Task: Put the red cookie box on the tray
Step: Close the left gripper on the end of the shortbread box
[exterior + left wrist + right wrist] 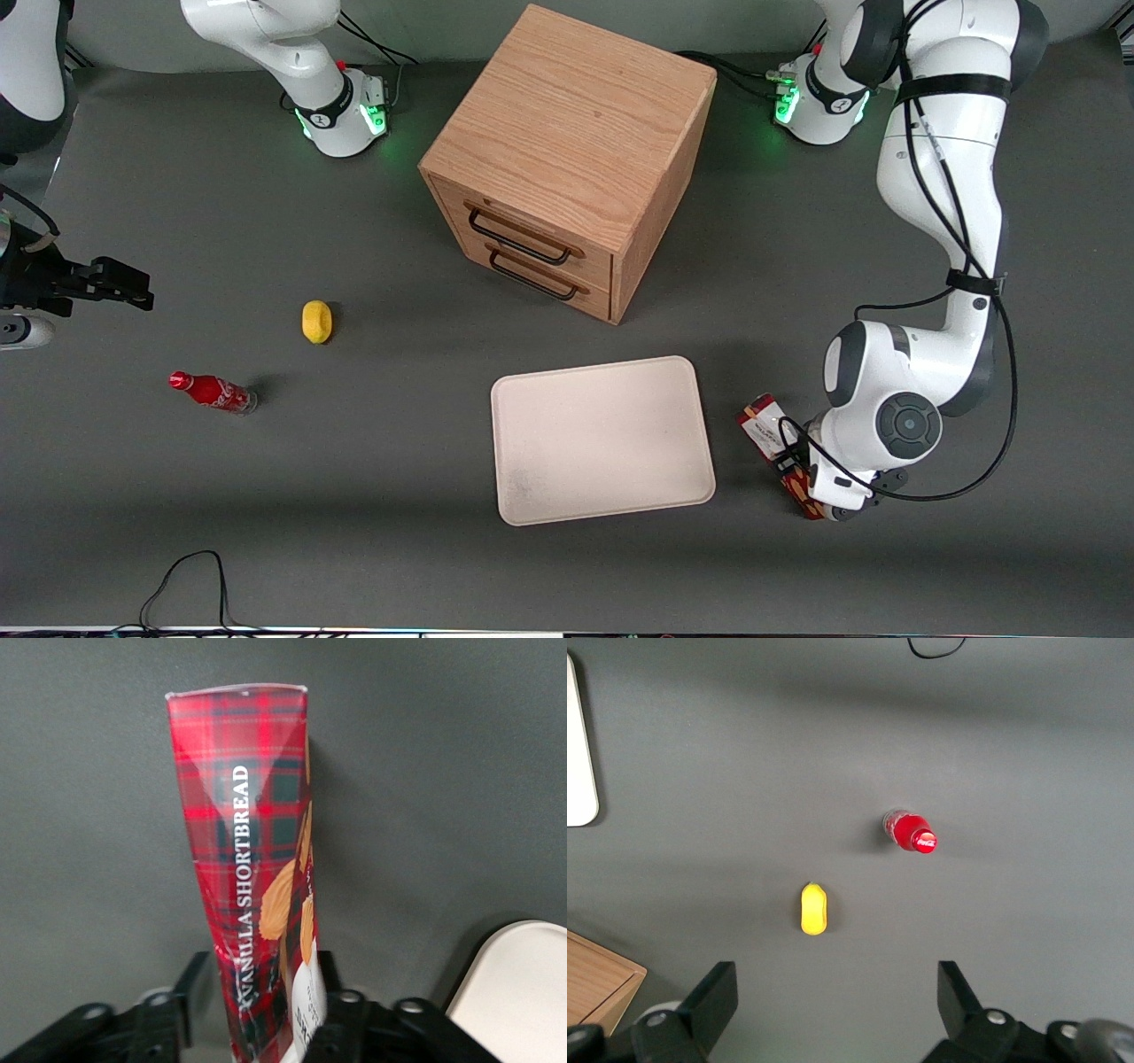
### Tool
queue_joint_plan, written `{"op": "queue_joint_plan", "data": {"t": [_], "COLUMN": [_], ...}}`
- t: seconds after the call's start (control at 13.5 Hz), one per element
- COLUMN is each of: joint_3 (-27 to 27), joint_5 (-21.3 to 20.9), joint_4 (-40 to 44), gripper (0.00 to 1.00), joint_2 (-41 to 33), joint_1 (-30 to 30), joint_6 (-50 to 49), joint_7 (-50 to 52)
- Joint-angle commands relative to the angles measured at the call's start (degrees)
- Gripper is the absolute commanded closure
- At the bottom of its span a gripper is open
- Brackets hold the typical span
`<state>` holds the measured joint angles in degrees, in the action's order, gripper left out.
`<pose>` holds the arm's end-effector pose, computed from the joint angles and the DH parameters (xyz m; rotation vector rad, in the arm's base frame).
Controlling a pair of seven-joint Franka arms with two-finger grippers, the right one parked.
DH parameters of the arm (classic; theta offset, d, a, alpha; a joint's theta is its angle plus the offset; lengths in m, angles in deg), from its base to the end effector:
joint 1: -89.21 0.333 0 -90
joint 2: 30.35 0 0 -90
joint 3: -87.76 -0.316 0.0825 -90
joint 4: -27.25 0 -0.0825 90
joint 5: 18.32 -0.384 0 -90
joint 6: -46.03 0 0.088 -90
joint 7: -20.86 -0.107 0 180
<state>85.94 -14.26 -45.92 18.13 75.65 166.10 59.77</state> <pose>0.7290 -0.1609 0.2403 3.0221 0.7719 -0.0628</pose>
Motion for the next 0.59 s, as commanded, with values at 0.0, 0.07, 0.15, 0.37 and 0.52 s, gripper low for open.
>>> {"op": "queue_joint_plan", "data": {"t": [0.0,0.07,0.15,0.37,0.52], "joint_3": [-0.3,-0.3,-0.3,-0.3,-0.3], "joint_5": [0.6,0.6,0.6,0.6,0.5], "joint_4": [-0.9,-0.9,-0.9,-0.9,-0.9], "gripper": [1.0,1.0,1.0,1.0,1.0], "joint_2": [-0.6,-0.5,-0.6,-0.7,-1.5], "joint_1": [-0.2,-0.2,-0.2,-0.2,-0.1], "joint_6": [1.0,1.0,1.0,0.7,-0.8], "joint_7": [-1.4,-1.5,-1.6,-1.6,-1.4]}}
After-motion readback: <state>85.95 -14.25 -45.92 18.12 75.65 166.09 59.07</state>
